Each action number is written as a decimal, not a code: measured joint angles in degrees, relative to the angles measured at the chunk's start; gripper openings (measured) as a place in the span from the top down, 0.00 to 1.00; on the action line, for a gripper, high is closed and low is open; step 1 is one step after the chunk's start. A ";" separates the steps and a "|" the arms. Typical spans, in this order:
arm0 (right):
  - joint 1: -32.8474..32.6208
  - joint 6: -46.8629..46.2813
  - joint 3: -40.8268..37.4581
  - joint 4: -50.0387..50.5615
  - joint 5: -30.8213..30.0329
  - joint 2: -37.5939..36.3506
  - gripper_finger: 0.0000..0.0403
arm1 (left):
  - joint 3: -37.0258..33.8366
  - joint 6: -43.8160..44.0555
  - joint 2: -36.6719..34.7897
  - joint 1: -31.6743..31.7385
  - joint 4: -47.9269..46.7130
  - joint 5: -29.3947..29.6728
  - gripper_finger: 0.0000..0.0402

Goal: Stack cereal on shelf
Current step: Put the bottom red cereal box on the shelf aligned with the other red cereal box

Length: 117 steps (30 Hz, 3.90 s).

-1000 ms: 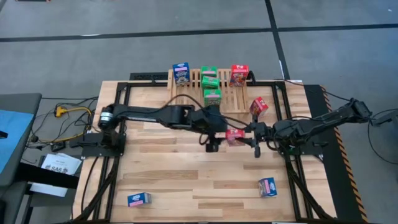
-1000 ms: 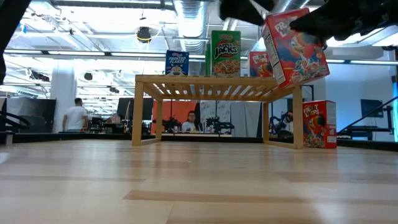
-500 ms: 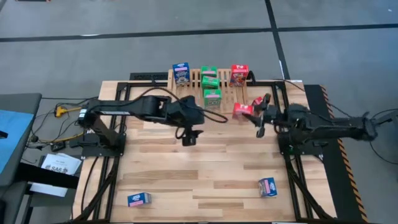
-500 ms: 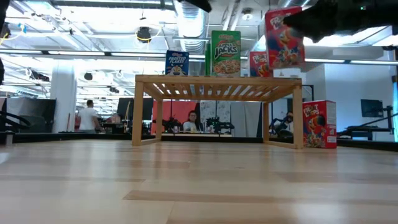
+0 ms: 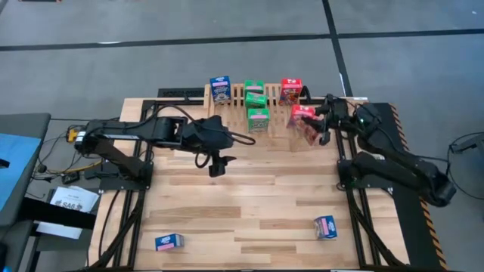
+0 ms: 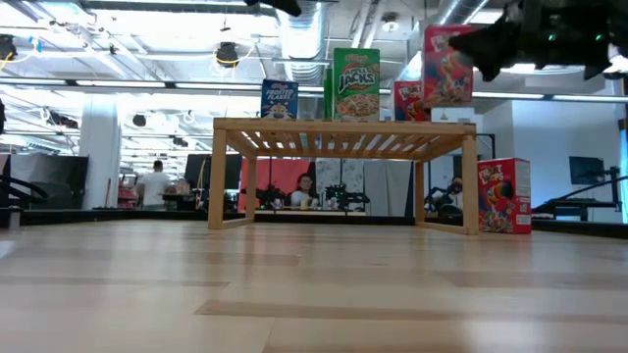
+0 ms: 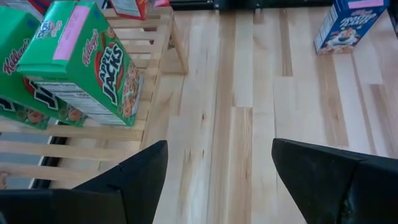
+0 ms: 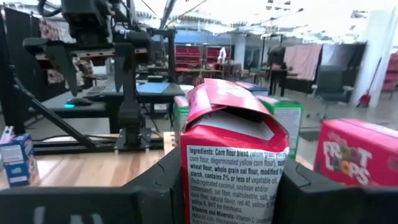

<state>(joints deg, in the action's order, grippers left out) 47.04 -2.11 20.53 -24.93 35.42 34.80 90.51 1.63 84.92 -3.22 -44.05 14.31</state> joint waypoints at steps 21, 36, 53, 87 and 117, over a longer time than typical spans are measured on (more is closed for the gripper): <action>4.84 -2.22 1.43 -18.84 6.90 21.90 0.59 | -1.47 -0.33 -0.63 0.00 1.07 0.02 0.31; 4.88 0.57 4.44 -17.47 6.60 26.43 0.59 | -1.47 0.13 -0.63 -0.04 0.89 0.02 0.31; 6.61 0.66 4.46 -13.70 6.49 24.40 0.59 | -23.22 0.93 -25.58 -0.86 10.06 -1.11 0.31; 6.67 0.48 4.37 -13.70 6.49 24.42 0.59 | -84.13 0.83 -82.80 -0.79 32.99 2.11 0.31; 6.67 0.57 4.37 -13.41 6.47 24.42 0.59 | -85.01 2.08 -82.83 -0.79 29.63 4.35 0.31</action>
<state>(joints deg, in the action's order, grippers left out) 53.71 -1.54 24.91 -38.33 41.89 59.22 5.50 3.70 2.09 -4.01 -14.42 18.65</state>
